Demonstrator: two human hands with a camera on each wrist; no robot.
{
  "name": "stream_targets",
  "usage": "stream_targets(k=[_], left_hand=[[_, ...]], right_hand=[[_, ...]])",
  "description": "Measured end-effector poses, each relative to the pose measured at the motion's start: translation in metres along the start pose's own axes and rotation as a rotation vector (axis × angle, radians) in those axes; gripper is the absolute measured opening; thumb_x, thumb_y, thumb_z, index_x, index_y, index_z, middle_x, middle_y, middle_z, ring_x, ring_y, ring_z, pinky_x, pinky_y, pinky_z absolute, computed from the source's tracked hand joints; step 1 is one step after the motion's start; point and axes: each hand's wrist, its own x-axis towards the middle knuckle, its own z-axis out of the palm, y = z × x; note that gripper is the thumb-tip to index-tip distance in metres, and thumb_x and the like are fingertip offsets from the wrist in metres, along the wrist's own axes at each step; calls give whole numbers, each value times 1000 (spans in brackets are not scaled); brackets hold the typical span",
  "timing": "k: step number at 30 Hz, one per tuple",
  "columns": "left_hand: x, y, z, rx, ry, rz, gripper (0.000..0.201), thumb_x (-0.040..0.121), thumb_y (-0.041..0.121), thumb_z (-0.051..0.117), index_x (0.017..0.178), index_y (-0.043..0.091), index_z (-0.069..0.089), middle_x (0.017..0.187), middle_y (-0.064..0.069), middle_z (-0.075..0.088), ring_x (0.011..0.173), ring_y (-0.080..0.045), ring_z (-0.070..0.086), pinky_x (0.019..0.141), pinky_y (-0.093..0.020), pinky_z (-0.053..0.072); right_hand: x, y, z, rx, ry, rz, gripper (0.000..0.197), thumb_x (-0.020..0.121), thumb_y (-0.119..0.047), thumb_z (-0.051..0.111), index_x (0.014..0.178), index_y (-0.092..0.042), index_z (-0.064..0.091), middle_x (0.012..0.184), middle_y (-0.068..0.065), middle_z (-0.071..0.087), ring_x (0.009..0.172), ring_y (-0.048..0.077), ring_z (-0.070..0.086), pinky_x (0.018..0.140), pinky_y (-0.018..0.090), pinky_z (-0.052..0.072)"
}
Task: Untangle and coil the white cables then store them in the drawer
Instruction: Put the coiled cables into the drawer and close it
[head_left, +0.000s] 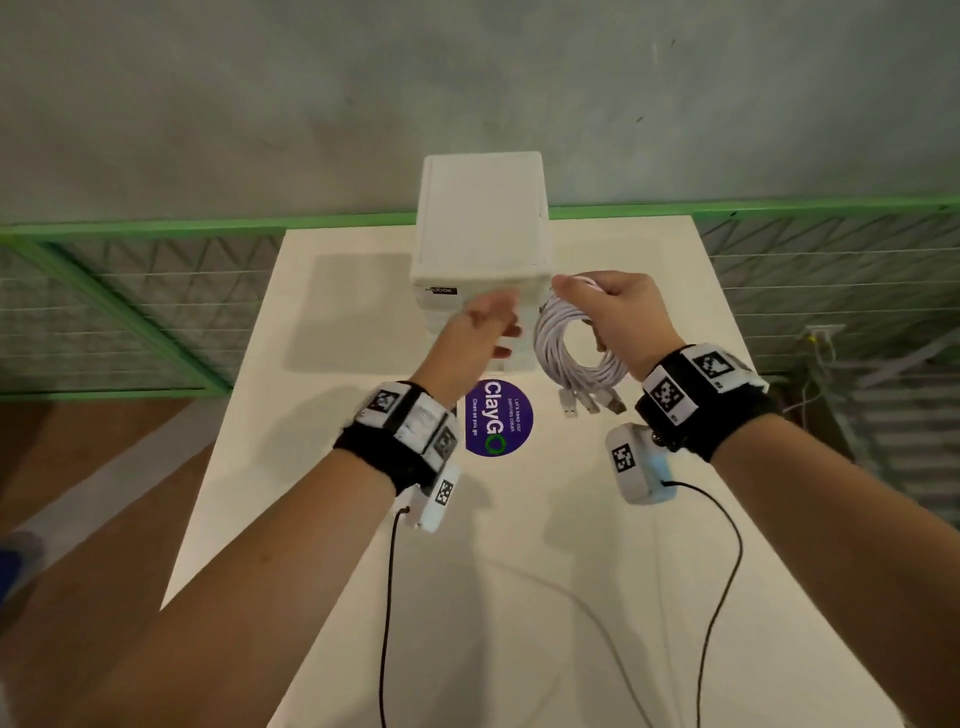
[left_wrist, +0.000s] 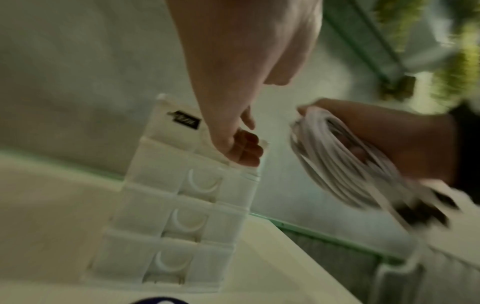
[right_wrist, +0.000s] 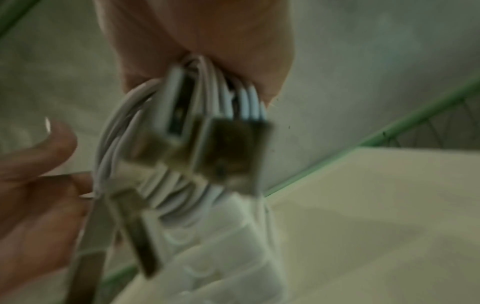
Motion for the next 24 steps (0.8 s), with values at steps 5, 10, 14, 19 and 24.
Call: stream_targets(k=[5, 10, 14, 19, 24], left_hand=[[21, -33, -23, -16, 294, -215, 28, 99, 29, 44, 97, 6, 59, 79, -2, 61, 67, -14, 60, 67, -26, 50], [38, -79, -11, -12, 265, -566, 15, 93, 13, 52, 79, 9, 57, 70, -3, 59, 57, -13, 57, 51, -21, 43], [47, -90, 0, -246, 312, -672, 7, 93, 13, 54, 87, 11, 57, 77, -5, 61, 65, -16, 59, 58, -26, 47], [52, -92, 11, -324, 424, -626, 13, 90, 20, 60, 82, 10, 56, 77, -5, 61, 63, -17, 57, 60, -27, 45], [57, -95, 18, -312, 512, -594, 17, 80, 23, 71, 75, 11, 61, 75, -2, 65, 61, -14, 58, 61, -25, 47]], right_hand=[[25, 15, -18, -311, -76, -56, 45, 72, -56, 65, 74, -11, 70, 62, 15, 59, 58, 14, 49, 61, 38, 47], [49, 6, -18, -310, -88, -46, 71, 74, -62, 62, 58, 4, 41, 58, 12, 28, 53, 23, 28, 53, 29, 29], [64, 0, -16, -346, -207, 8, 60, 76, -61, 61, 49, -14, 36, 43, -3, 26, 50, 21, 38, 42, 22, 30], [78, -6, -18, -424, -308, 76, 54, 75, -66, 57, 69, -12, 55, 49, 4, 45, 45, 20, 37, 46, 26, 35], [82, -9, -18, -453, -340, 133, 64, 70, -76, 52, 60, -13, 44, 53, 5, 51, 43, 19, 37, 47, 25, 37]])
